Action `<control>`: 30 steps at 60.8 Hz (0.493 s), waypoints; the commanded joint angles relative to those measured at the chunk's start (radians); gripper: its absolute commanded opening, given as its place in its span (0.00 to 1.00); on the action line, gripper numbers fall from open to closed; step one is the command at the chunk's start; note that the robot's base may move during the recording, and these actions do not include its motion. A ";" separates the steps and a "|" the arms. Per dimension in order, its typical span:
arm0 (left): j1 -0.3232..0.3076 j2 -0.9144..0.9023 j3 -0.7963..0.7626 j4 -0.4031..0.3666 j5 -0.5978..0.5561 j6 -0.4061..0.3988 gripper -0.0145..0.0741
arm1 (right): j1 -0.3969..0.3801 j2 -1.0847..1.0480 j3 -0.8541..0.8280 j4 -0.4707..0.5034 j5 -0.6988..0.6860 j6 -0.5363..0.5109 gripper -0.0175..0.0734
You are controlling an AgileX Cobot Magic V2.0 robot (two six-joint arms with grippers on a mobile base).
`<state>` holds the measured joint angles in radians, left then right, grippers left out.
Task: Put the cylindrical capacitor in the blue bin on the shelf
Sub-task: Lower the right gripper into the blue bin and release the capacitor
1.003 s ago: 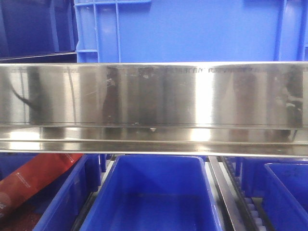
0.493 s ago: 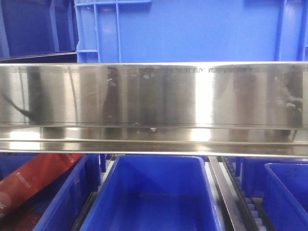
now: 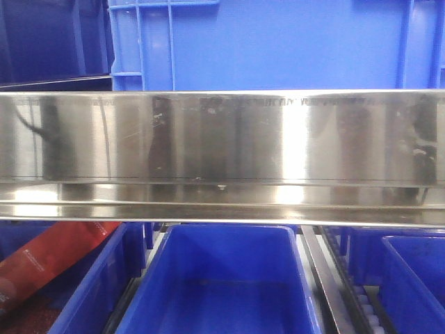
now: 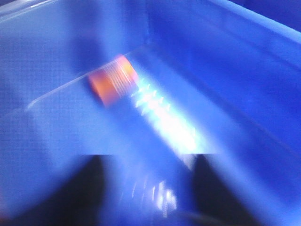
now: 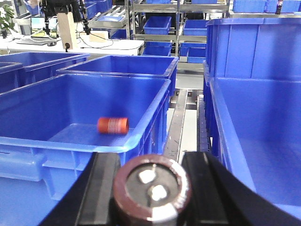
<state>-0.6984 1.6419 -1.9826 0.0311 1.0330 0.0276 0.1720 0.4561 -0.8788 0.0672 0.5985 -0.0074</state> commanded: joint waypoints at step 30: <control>0.180 -0.696 0.542 0.003 -0.064 -0.086 0.06 | 0.002 0.054 -0.011 -0.004 0.018 -0.003 0.01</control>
<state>-0.5381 1.0522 -1.5181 0.0332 1.0105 -0.0229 0.1720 0.4825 -0.8788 0.0672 0.6444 -0.0074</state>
